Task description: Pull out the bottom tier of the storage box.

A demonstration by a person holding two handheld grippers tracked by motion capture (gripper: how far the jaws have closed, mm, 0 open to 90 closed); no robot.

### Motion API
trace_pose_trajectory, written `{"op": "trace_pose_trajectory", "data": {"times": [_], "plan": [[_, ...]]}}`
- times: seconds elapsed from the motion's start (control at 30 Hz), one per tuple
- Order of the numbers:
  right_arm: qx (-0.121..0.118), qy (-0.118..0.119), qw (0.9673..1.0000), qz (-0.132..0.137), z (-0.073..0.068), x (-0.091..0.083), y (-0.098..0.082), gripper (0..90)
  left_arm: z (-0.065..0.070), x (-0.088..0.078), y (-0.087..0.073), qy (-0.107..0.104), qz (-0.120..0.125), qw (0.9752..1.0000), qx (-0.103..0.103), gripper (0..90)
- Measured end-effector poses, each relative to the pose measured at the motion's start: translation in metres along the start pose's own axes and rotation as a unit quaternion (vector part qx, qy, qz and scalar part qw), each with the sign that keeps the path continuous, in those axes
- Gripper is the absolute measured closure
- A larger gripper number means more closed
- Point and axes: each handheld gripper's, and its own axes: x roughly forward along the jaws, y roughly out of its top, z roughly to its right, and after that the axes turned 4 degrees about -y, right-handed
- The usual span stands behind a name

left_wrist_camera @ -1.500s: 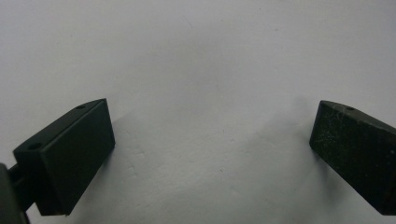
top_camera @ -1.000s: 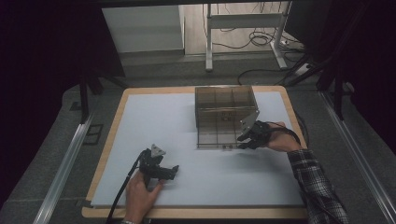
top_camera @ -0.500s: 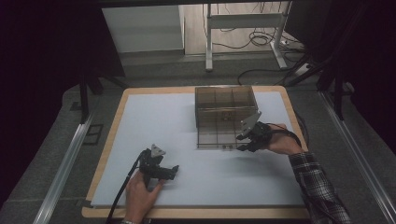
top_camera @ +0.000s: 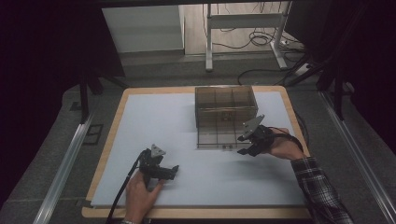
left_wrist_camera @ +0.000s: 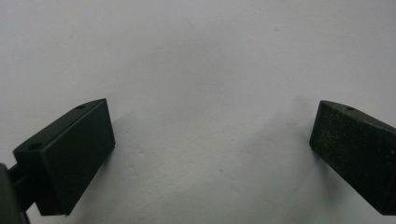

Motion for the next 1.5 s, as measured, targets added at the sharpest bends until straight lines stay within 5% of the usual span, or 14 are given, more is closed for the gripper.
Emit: {"op": "trace_pose_trajectory", "data": {"times": [0.77,1.5], "plan": [[0.056,-0.022,0.998,0.019,-0.015,-0.005,-0.015,30.2,0.0,0.0,0.0,0.0,0.0,1.0,0.0,0.0],[0.124,-0.053,0.9897,0.049,-0.031,-0.014,-0.038,11.0,0.0,0.0,0.0,0.001,0.0,1.0,0.0,0.0]]}}
